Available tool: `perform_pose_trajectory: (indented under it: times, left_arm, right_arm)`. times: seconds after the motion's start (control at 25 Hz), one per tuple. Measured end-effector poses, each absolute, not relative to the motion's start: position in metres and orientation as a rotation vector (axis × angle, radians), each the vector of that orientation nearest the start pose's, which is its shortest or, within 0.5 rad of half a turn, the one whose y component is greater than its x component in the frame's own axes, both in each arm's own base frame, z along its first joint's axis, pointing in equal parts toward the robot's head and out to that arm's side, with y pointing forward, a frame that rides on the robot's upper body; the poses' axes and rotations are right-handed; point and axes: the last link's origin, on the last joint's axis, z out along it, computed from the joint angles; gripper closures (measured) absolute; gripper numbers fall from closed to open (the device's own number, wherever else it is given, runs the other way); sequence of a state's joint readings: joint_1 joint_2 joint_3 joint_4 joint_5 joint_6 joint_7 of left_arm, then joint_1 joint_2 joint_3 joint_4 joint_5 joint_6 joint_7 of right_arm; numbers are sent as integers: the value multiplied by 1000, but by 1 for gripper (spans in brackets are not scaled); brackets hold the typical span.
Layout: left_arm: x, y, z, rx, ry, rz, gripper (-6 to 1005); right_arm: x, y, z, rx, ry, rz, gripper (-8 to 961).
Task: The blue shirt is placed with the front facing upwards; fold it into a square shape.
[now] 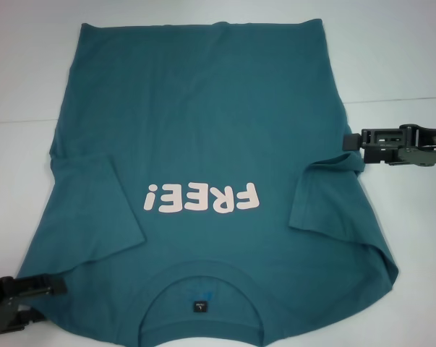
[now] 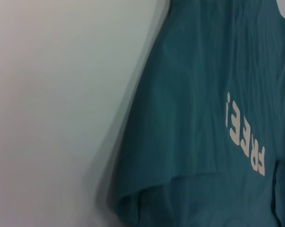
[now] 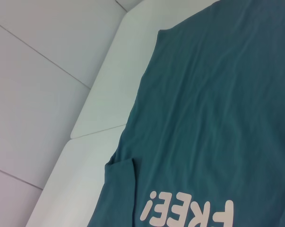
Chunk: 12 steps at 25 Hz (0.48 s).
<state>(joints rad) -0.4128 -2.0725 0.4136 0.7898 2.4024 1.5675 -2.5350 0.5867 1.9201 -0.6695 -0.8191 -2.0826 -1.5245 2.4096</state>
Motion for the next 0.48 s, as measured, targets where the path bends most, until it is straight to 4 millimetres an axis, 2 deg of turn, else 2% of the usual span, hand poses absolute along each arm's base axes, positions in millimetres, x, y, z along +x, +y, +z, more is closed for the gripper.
perform_pose_trajectory:
  times: [0.48]
  left_arm:
    - [-357, 294, 38, 2062, 2656, 669, 278]
  right_arm:
    - [268, 377, 94, -2240, 1665, 654, 55]
